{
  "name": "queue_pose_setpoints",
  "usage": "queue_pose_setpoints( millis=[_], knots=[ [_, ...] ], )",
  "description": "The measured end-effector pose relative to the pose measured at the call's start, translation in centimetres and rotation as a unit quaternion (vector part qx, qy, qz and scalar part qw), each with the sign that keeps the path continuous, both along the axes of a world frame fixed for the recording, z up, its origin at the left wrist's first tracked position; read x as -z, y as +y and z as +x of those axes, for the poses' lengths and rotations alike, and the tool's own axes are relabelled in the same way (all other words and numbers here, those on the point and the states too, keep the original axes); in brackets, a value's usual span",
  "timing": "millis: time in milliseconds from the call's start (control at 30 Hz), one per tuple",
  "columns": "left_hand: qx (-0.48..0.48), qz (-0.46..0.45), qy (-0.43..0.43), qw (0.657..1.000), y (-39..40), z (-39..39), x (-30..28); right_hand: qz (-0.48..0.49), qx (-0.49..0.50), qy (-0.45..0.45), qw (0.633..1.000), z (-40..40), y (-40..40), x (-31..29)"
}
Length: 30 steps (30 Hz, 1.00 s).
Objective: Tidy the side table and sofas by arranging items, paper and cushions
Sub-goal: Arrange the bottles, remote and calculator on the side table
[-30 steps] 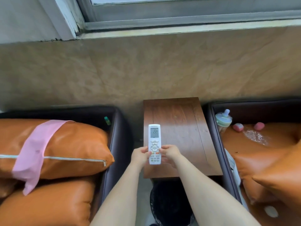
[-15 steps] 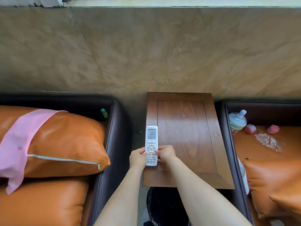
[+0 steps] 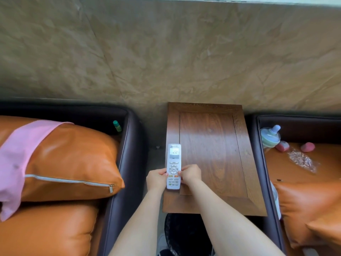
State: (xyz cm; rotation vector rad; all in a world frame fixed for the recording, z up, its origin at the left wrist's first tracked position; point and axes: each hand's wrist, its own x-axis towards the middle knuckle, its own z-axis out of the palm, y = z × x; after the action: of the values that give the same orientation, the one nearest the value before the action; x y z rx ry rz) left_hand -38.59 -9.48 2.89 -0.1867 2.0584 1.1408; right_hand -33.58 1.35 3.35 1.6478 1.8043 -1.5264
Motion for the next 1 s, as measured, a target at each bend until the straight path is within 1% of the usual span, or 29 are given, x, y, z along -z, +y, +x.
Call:
queue_pose_setpoints(
  millis=[100,267,333,400,500,567,633,700,767,833,1000],
  knots=[
    [0.024,-0.009,-0.008,1.0,0.3,0.0,-0.3,0.025,-0.021,-0.03,0.999,0.3,0.1,-0.4],
    [0.114,-0.034,0.005,0.993,0.7,-0.2,-1.7,0.077,-0.062,-0.055,0.994,0.1,-0.2,-1.2],
    [0.154,-0.049,0.031,0.986,0.6,-0.3,-2.2,0.106,-0.075,-0.058,0.99,0.1,-0.4,-1.8],
    [0.171,-0.072,0.053,0.981,0.4,-0.4,-3.0,0.141,-0.094,-0.061,0.984,0.2,-0.6,-2.4],
    [0.202,-0.097,0.086,0.971,-0.3,-0.8,-4.4,0.182,-0.106,-0.028,0.977,0.3,-1.0,-3.4],
    [0.214,-0.12,0.135,0.96,-0.9,-1.4,-5.5,0.204,-0.129,-0.002,0.97,0.2,-1.3,-4.4],
    [0.237,-0.144,0.196,0.94,-1.3,-2.0,-6.7,0.244,-0.209,0.01,0.947,-0.1,-1.4,-5.6],
    [0.269,-0.174,0.239,0.917,-1.4,-2.6,-8.0,0.284,-0.319,0.014,0.904,-0.9,-2.0,-7.1],
    [0.293,-0.196,0.265,0.897,-1.4,-3.2,-9.2,0.307,-0.389,0.037,0.867,-2.1,-2.9,-8.2],
    [0.306,-0.209,0.282,0.885,-1.7,-3.8,-10.1,0.317,-0.413,0.06,0.852,-3.3,-3.7,-9.1],
    [0.301,-0.247,0.316,0.865,-4.0,-6.1,-11.7,0.331,-0.418,0.085,0.842,-5.9,-5.2,-11.1]
  ],
)
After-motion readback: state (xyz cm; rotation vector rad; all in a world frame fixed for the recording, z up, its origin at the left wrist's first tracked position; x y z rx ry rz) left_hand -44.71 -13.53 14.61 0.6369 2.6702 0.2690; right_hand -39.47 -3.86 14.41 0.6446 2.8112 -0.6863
